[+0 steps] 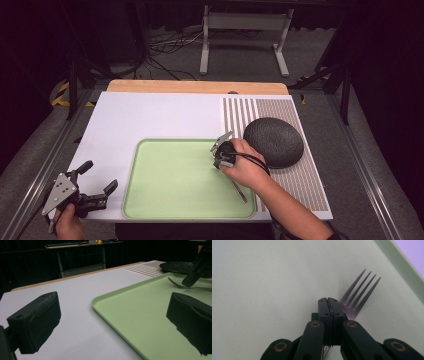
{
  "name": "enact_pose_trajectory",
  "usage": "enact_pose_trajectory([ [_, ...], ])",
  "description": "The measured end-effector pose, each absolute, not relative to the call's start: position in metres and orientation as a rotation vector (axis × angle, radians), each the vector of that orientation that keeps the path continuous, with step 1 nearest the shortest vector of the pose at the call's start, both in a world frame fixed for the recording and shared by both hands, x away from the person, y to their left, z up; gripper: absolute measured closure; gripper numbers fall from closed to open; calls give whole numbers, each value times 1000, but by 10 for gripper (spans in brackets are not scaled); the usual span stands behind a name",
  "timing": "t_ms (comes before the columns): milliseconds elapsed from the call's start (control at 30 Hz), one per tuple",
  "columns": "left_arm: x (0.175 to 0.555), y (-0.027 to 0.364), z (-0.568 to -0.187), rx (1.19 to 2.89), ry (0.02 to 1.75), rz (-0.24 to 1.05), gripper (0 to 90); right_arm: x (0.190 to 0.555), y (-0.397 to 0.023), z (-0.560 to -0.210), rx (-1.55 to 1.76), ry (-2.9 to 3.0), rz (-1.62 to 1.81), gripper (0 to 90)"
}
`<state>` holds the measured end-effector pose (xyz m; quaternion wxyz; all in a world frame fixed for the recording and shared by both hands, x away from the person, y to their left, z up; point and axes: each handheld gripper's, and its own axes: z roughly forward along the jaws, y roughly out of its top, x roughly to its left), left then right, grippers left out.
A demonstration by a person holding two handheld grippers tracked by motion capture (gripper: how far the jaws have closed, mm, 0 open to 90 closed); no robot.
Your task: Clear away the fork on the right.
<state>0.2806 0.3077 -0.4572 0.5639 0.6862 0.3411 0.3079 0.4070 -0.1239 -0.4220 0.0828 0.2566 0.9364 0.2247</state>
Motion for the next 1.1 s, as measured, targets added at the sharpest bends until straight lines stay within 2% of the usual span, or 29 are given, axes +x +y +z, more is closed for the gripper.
enact_pose_trajectory([
  [1100, 281, 307, -457, 1617, 804, 720, 0, 417, -137, -428, 858, 2750, 635, 898],
])
